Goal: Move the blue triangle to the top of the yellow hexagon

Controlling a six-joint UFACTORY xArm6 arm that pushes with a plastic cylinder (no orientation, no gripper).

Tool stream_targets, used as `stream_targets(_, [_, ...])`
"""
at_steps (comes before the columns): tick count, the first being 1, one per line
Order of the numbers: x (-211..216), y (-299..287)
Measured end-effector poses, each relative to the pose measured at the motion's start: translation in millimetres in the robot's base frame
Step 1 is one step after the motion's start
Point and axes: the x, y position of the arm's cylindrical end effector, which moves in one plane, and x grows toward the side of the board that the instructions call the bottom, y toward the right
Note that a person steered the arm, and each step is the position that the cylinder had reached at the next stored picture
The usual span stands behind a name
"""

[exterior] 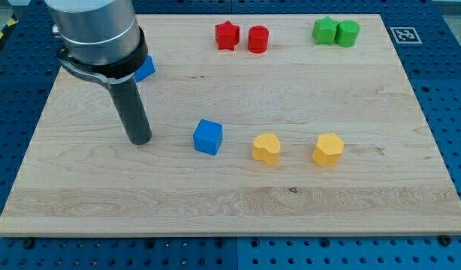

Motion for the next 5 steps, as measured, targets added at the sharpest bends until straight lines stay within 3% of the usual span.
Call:
stream_targets(2, [-13.2,-17.5])
stream_targets(4, [-83.6,-112.0])
stream_targets(5, [-133.4,-123.0])
